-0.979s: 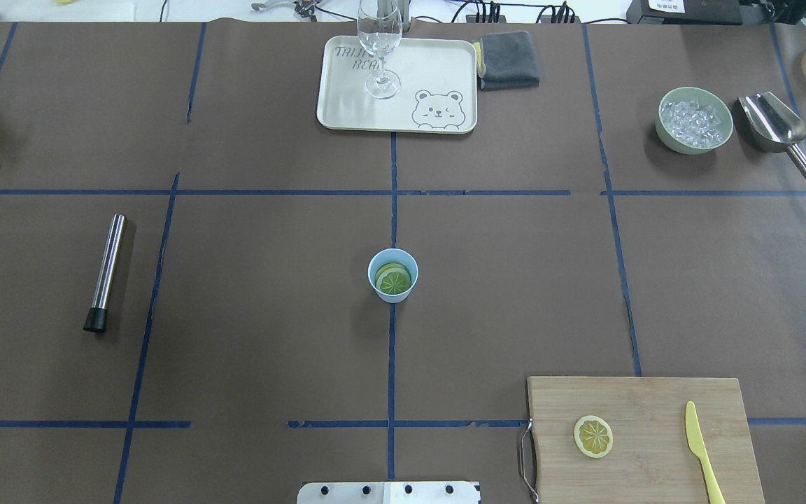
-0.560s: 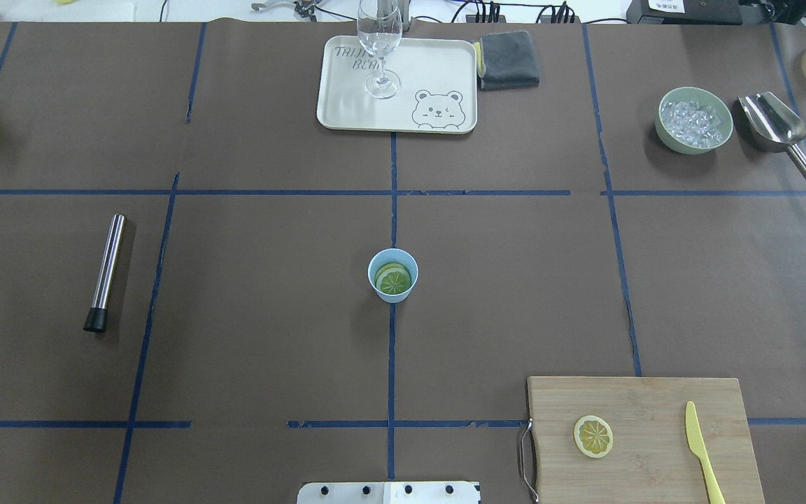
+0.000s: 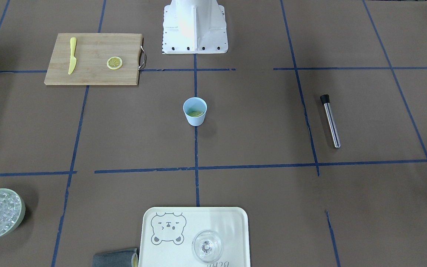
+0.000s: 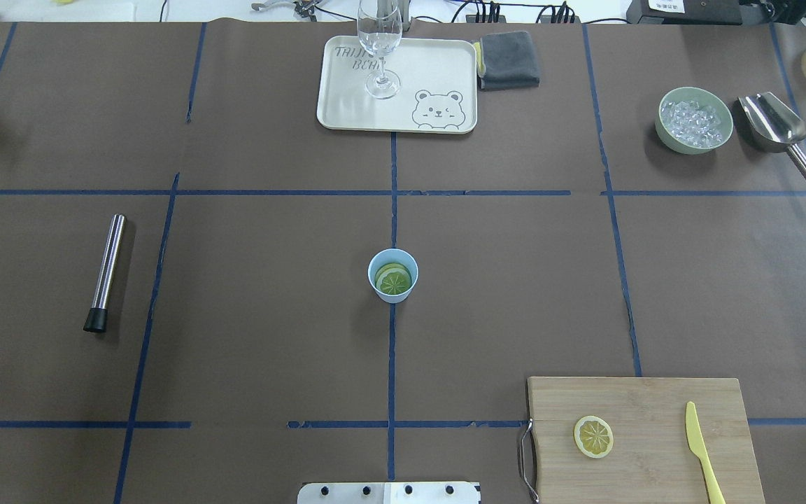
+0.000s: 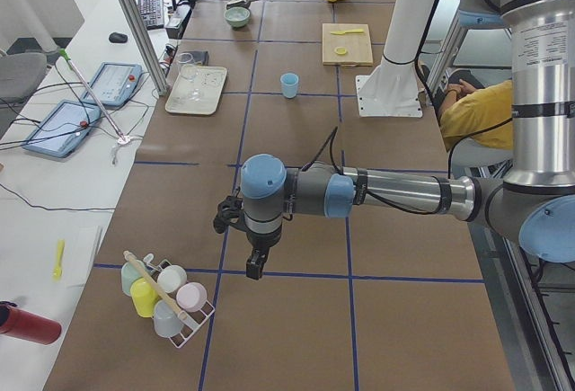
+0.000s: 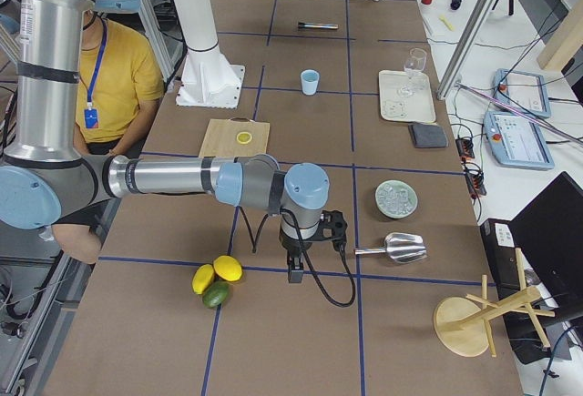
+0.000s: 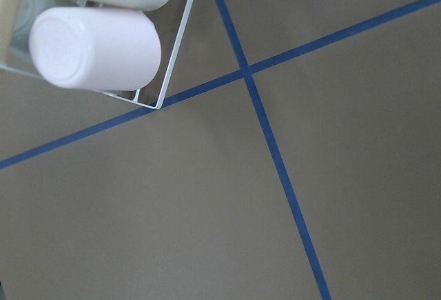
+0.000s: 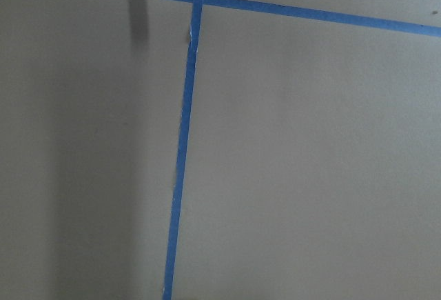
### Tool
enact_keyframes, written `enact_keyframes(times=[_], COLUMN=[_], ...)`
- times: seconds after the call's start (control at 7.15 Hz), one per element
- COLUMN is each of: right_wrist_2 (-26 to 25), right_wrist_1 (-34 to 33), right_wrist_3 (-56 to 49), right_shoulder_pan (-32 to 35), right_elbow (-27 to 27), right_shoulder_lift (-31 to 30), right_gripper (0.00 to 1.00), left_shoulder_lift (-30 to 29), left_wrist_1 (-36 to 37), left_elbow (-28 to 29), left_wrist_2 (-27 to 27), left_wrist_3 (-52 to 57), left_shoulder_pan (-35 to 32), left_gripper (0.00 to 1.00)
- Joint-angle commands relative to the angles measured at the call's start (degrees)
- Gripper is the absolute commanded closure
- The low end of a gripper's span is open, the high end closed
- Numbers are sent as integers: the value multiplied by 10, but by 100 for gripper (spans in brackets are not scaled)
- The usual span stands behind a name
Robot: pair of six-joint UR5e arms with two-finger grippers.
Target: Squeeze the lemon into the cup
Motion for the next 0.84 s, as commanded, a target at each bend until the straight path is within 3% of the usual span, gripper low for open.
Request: enact_keyframes(times=[0.0, 0.7], right_wrist_2=[0, 0], right_wrist_1=[0, 0], right_wrist_3=[1, 3], right_shoulder_pan=[0, 0], right_elbow=[2, 2], right_shoulder_lift=[0, 2], right_gripper=[0, 0], left_shoulder_lift=[-2, -2], left_wrist_1=[-1, -3], left_elbow=[17, 7], left_wrist_2=[-7, -6], left_wrist_3=[-1, -1], left_shoulder_pan=[-3, -4], left_gripper=[0, 0])
